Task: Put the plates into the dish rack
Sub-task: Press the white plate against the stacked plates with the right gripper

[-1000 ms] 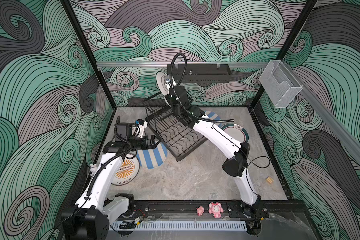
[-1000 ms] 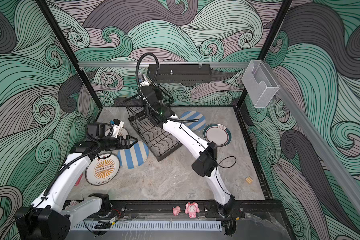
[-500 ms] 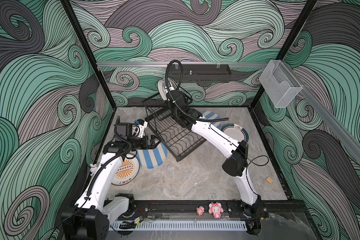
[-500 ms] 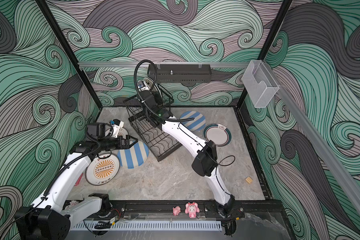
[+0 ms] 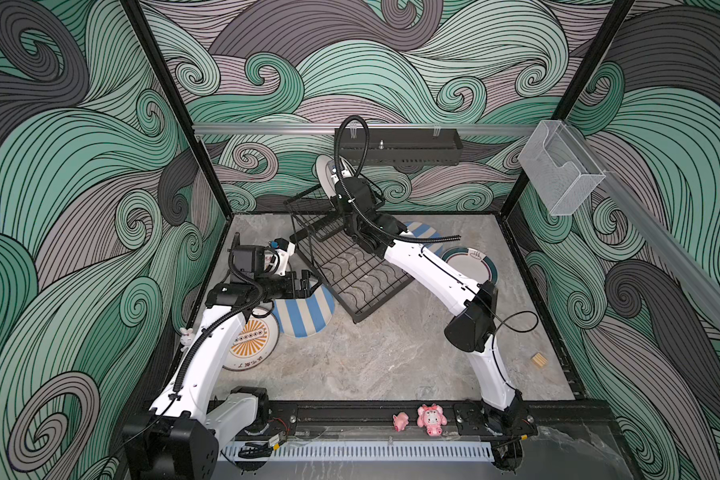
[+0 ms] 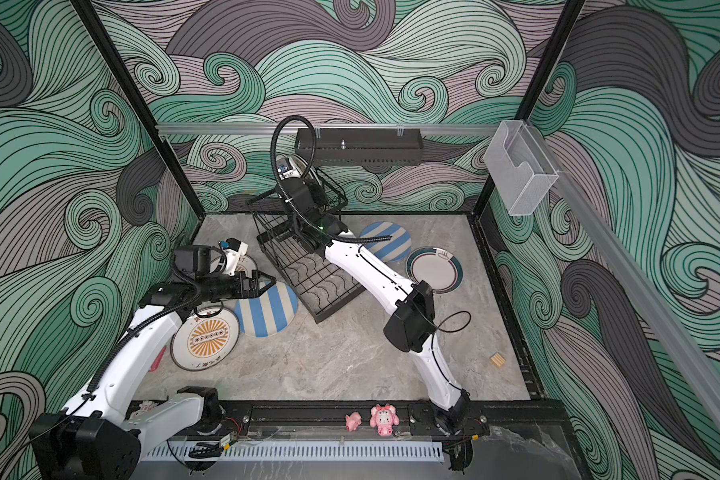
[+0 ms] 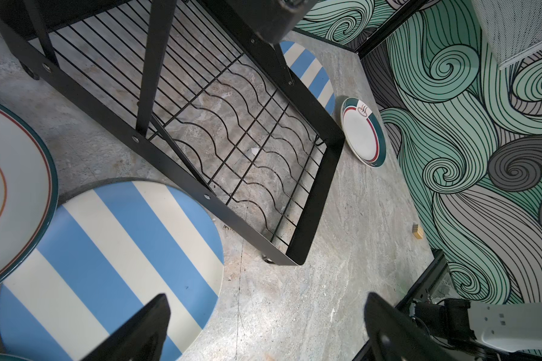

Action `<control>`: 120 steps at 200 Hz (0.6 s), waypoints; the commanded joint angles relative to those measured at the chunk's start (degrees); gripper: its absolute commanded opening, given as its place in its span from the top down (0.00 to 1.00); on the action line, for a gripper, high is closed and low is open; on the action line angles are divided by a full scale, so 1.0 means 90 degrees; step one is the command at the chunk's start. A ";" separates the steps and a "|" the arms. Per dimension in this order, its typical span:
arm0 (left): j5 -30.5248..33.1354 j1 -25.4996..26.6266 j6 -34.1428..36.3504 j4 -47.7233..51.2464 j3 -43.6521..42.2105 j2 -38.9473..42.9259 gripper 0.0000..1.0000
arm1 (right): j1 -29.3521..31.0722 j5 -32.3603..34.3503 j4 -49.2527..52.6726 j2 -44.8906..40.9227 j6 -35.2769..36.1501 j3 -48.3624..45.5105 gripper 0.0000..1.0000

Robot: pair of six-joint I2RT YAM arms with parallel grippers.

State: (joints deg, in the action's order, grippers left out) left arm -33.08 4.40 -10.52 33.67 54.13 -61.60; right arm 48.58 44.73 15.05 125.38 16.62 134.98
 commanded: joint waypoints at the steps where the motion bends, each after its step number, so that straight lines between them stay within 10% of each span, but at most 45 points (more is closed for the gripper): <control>1: -0.0104 -0.0021 0.0050 0.0067 0.0012 0.0096 0.01 | -0.0026 0.0001 -0.0266 -0.0174 -0.0215 0.0212 1.00; 120: -0.0084 -0.0025 0.0056 0.0077 -0.0008 0.0096 0.01 | -0.0007 0.0097 0.0108 0.0118 -0.0426 0.0345 1.00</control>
State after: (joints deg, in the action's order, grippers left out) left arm -33.08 4.40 -10.52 33.67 54.13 -61.60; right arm 48.58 44.60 18.00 125.80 14.63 136.53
